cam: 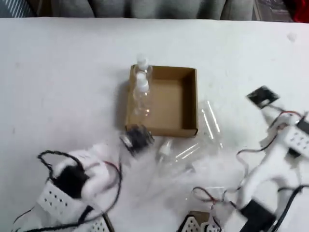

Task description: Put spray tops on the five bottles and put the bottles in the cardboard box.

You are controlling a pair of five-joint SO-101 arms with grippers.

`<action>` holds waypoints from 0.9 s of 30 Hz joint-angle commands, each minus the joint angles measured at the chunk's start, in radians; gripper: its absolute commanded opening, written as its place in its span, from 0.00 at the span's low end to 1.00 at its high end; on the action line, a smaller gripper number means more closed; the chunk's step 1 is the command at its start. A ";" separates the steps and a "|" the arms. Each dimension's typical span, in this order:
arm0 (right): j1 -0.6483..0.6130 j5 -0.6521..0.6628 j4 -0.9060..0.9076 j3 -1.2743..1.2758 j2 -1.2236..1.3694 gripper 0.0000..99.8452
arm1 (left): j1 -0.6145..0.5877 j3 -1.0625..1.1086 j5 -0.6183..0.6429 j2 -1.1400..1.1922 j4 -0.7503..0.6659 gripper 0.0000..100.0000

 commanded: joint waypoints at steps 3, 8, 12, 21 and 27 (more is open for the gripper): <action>0.084 -0.008 -0.013 -0.344 0.323 0.13 | 0.452 -0.060 -0.064 -0.071 -0.068 0.02; 0.111 -0.009 -0.008 -0.519 0.530 0.13 | 0.593 -0.040 -0.066 -0.068 -0.207 0.02; 0.130 -0.009 -0.008 -0.611 0.638 0.13 | 0.651 0.011 -0.071 0.007 -0.336 0.02; 0.145 -0.003 -0.007 -0.735 0.756 0.13 | 0.661 -0.173 -0.074 0.479 -0.423 0.05; 0.159 -0.002 -0.008 -0.767 0.782 0.13 | 0.662 -0.275 -0.043 0.604 -0.436 0.26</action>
